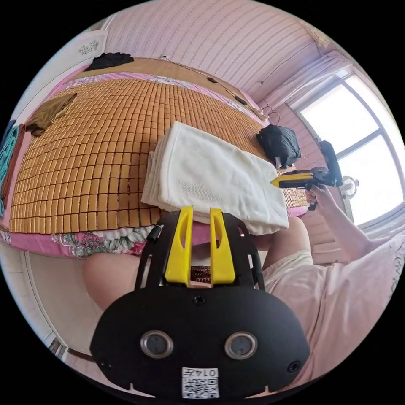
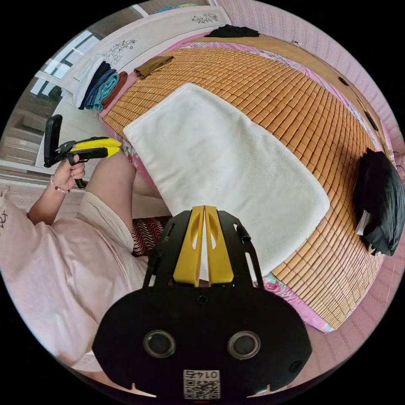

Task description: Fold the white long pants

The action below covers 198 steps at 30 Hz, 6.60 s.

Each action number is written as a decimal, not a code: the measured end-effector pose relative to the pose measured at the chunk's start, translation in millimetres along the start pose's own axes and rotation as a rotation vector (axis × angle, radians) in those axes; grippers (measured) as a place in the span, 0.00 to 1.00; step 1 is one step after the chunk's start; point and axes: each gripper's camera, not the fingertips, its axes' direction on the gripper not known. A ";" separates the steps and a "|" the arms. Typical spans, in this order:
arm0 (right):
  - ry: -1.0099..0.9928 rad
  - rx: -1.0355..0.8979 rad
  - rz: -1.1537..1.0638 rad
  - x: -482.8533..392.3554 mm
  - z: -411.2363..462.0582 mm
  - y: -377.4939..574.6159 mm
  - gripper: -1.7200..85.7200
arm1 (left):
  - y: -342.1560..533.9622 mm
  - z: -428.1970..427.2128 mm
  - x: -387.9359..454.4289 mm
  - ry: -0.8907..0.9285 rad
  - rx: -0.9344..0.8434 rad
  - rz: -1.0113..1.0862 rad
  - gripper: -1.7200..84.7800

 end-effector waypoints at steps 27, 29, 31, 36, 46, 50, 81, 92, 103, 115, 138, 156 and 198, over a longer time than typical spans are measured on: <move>0.161 -0.280 -0.040 36.5 81.6 -170.1 0.01 | 5.4 156.1 232.2 -0.212 -0.282 0.724 0.01; 0.140 -0.331 -0.105 39.2 72.2 -179.0 0.01 | 2.8 148.3 244.1 -0.218 -0.284 0.760 0.01; 0.184 -0.273 -0.127 41.2 58.4 -185.9 0.01 | -10.3 130.6 255.1 -0.188 -0.195 0.787 0.01; 0.267 -0.303 -0.103 57.6 94.8 -199.8 0.02 | -66.3 147.9 255.7 -0.207 -0.146 0.742 0.01; 0.212 -0.417 -0.137 89.4 117.5 -204.9 0.01 | -59.0 184.9 285.3 -0.174 -0.526 0.934 0.01; 0.191 -0.424 -0.136 104.6 126.8 -193.6 0.01 | -27.3 202.5 297.4 -0.299 -0.502 1.016 0.01; -0.492 0.347 0.603 311.4 161.0 239.9 0.10 | 35.8 238.8 420.6 -0.182 -0.414 1.108 0.06; -0.561 0.665 0.485 319.1 76.1 344.0 0.08 | 10.0 124.6 432.2 0.175 -0.014 1.077 0.03; -0.603 0.458 0.170 183.9 123.8 161.1 0.10 | 13.9 10.4 217.3 -0.061 0.078 0.453 0.07; -0.133 0.190 0.220 86.3 178.2 226.1 0.02 | -33.3 62.0 210.7 -0.029 -0.003 0.428 0.03; -0.083 0.064 0.201 84.4 179.2 235.0 0.19 | -186.7 190.5 329.5 -0.188 -0.264 0.826 0.10; 0.273 0.028 0.014 7.0 182.4 220.3 0.08 | -226.8 184.3 261.5 -0.057 -0.289 0.663 0.04; -0.204 0.392 -0.422 -22.2 -13.6 -22.9 0.13 | -74.9 -35.5 -130.5 0.472 0.412 -0.202 0.15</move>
